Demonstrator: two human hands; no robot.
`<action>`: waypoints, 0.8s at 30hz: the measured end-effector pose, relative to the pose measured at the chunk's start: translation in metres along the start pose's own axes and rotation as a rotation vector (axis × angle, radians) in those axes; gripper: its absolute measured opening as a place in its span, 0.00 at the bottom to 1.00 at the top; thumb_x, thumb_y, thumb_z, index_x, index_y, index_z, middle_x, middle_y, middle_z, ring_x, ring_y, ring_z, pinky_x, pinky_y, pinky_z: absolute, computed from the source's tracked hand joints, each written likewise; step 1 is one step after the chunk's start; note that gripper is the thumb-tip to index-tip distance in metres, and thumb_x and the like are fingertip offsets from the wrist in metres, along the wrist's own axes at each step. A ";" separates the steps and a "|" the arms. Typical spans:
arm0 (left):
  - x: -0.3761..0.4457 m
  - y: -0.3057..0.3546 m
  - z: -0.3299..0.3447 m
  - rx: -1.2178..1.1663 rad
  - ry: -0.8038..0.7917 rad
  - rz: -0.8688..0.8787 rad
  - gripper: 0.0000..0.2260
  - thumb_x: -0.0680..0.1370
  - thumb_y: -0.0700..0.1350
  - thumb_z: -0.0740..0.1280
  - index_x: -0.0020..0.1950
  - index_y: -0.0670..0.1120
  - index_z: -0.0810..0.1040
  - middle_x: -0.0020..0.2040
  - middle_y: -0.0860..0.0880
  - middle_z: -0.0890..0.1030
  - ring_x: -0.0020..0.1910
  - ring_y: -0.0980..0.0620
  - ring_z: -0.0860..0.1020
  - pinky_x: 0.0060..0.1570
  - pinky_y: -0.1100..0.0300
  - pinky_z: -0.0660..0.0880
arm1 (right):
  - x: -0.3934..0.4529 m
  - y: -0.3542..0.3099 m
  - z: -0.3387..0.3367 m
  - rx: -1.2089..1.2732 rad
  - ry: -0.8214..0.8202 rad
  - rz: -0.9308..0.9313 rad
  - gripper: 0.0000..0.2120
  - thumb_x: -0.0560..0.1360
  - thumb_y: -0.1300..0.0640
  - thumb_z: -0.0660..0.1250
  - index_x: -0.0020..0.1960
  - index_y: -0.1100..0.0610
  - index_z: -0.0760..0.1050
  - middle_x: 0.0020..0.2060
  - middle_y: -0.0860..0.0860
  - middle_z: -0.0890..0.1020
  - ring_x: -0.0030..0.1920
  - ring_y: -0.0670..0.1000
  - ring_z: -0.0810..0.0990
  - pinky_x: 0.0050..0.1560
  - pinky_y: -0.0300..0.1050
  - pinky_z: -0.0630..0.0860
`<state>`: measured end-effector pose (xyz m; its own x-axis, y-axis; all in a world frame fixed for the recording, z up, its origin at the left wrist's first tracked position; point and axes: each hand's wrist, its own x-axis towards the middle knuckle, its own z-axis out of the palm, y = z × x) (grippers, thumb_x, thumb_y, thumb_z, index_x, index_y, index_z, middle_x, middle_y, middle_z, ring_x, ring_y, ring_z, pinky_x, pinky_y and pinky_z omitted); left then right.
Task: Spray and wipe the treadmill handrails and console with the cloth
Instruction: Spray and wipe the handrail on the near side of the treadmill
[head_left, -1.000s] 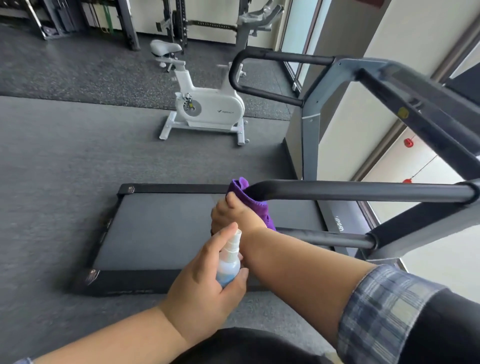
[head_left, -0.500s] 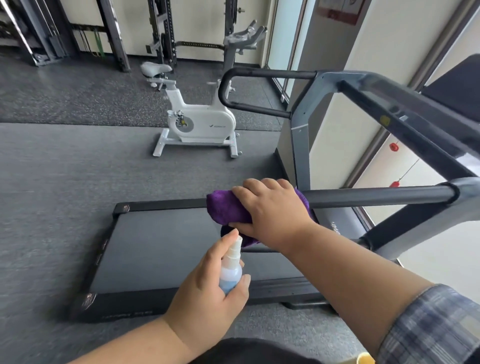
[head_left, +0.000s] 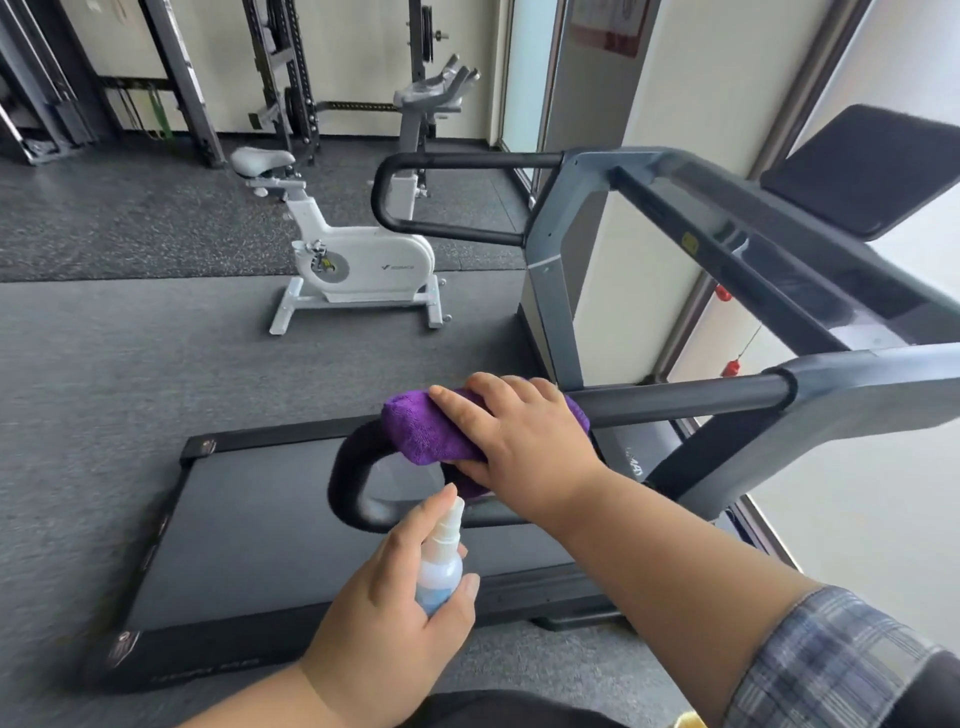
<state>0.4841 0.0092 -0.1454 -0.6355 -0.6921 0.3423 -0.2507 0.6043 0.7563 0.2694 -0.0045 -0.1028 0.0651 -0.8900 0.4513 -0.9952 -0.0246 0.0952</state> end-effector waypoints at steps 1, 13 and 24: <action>0.004 0.006 0.007 0.002 0.001 0.006 0.42 0.72 0.43 0.76 0.72 0.78 0.57 0.59 0.64 0.80 0.53 0.68 0.80 0.54 0.80 0.68 | -0.007 0.014 -0.003 -0.007 -0.003 0.003 0.30 0.74 0.40 0.70 0.73 0.49 0.72 0.59 0.54 0.79 0.52 0.60 0.80 0.51 0.57 0.75; 0.038 0.068 0.092 0.056 -0.026 0.026 0.44 0.75 0.42 0.75 0.69 0.81 0.54 0.58 0.65 0.78 0.48 0.66 0.79 0.49 0.73 0.74 | -0.107 0.186 -0.039 -0.084 -0.003 0.172 0.36 0.67 0.45 0.78 0.72 0.49 0.71 0.63 0.50 0.77 0.61 0.57 0.77 0.64 0.54 0.70; 0.025 0.083 0.122 0.084 0.060 -0.137 0.43 0.74 0.43 0.75 0.66 0.84 0.54 0.58 0.70 0.75 0.52 0.63 0.79 0.50 0.79 0.68 | -0.096 0.172 -0.036 -0.044 -0.008 0.155 0.32 0.73 0.34 0.67 0.72 0.49 0.71 0.60 0.50 0.79 0.58 0.58 0.77 0.62 0.57 0.70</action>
<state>0.3581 0.0903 -0.1423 -0.5473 -0.7910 0.2733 -0.3940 0.5317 0.7497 0.0943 0.0927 -0.0979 -0.0897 -0.8853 0.4562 -0.9890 0.1331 0.0639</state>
